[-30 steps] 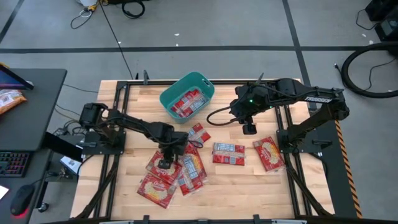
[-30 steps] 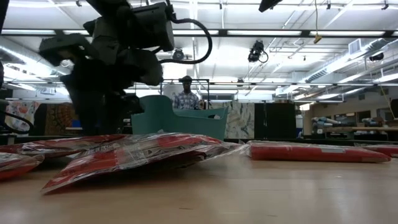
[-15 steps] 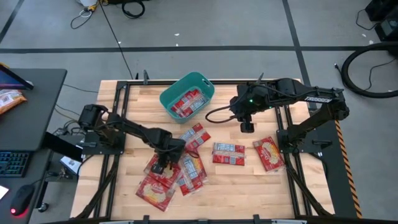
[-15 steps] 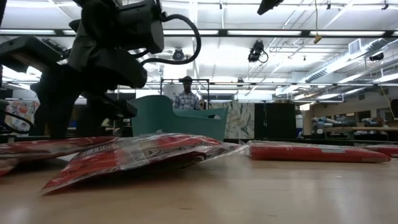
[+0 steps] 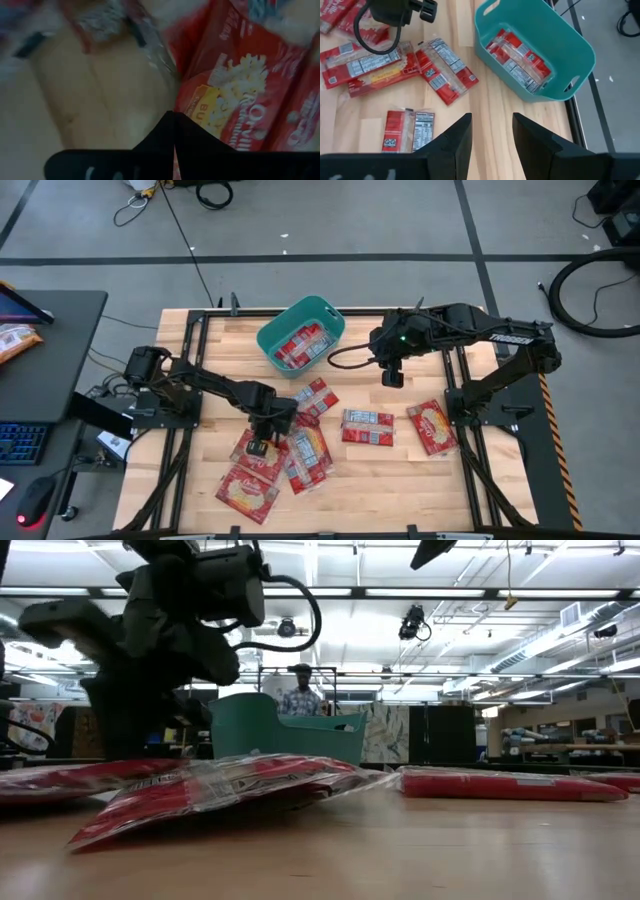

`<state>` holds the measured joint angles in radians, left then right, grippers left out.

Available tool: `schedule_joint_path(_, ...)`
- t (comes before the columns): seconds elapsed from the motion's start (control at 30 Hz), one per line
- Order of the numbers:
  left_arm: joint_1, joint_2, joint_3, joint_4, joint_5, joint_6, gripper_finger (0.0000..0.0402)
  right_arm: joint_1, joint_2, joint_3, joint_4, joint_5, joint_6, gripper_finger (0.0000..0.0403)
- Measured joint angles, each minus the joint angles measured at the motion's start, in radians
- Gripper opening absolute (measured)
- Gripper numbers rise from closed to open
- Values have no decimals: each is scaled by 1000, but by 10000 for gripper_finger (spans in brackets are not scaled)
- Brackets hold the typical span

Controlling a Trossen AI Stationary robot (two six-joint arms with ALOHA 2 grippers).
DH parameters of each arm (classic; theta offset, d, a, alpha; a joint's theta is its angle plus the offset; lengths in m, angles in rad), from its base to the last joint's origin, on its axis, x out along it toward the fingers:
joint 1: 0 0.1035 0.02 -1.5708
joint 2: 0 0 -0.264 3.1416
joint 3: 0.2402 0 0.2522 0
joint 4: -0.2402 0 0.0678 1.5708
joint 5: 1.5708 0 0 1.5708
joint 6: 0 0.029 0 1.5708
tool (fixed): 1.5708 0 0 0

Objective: Sort popcorn bags into baskets
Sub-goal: Put the red popcorn bag into the blue bin

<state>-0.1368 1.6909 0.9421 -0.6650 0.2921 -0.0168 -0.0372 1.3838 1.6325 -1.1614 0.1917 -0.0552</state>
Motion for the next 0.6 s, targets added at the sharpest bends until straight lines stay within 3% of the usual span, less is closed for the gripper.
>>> schedule_joint_path(0.43,70,-250,0,9,0,-287,2,-73,1,0,21,-1,-122,146)
schedule_joint_path(0.6,92,-318,0,179,3,-447,1,-87,1,0,21,-9,-151,146)
